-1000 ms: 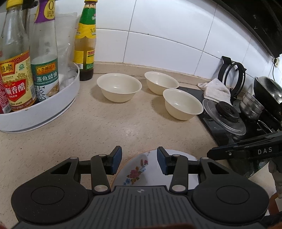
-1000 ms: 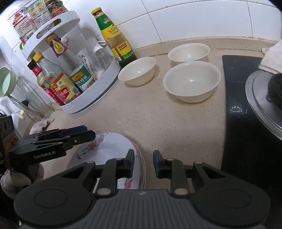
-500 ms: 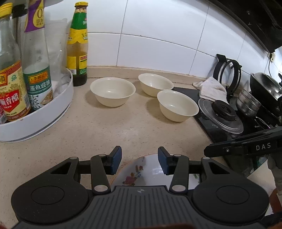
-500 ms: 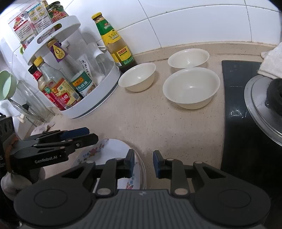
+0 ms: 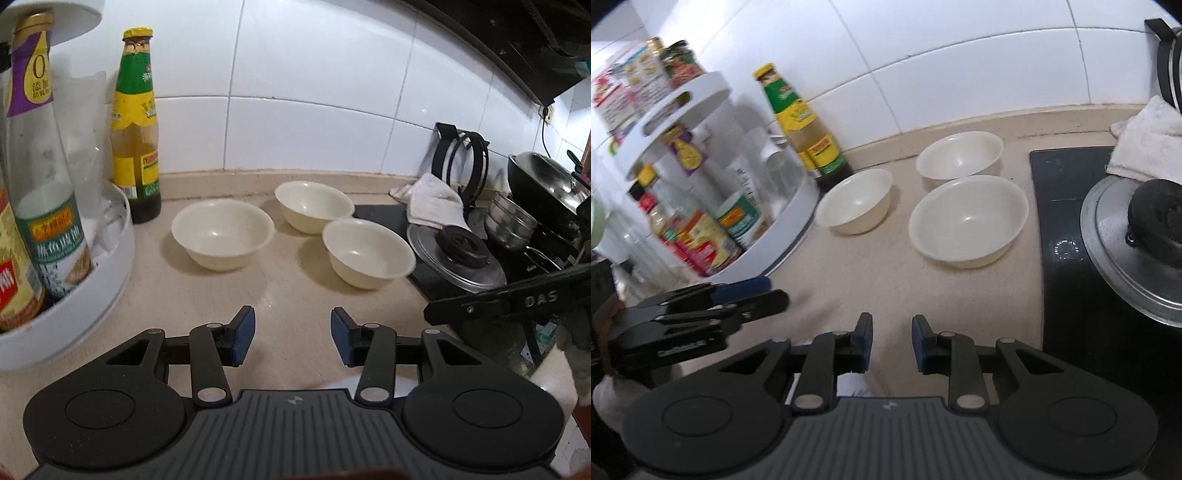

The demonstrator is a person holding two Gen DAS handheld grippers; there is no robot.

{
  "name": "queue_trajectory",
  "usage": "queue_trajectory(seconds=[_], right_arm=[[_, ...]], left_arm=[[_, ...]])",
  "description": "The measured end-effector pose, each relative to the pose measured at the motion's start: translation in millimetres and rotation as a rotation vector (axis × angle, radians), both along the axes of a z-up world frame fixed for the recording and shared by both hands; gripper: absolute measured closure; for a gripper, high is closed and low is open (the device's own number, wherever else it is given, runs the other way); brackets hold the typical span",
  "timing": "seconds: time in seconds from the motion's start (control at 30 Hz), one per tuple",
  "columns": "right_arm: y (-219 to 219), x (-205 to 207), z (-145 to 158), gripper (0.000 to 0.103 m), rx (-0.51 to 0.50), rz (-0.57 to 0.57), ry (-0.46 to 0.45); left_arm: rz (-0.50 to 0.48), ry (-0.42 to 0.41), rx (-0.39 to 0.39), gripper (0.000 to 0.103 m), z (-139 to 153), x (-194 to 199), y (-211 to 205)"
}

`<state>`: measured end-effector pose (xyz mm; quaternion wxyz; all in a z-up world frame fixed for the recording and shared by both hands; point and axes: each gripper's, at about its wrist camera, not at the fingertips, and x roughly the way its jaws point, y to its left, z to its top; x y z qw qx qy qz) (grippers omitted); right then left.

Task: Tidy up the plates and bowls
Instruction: 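Move both grippers to the cream bowl beside the green-labelled oil bottle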

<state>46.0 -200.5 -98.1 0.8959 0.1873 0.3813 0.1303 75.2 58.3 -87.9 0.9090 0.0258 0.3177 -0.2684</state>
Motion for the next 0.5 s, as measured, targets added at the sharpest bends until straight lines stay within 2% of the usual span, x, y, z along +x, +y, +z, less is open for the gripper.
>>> queue_trajectory(seconds=[0.17,0.33,0.5], right_arm=[[7,24,1,0.078,0.032,-0.028,0.001],[21,55,34,0.078,0.003,0.013,-0.089],[28,100,65,0.078,0.01,0.072,-0.113]], left_arm=[[0.003,-0.005,0.011,0.049,6,20,8],[0.034,-0.019,-0.012,0.049,20,42,12],[0.069,-0.015,-0.015,0.046,33,68,7]])
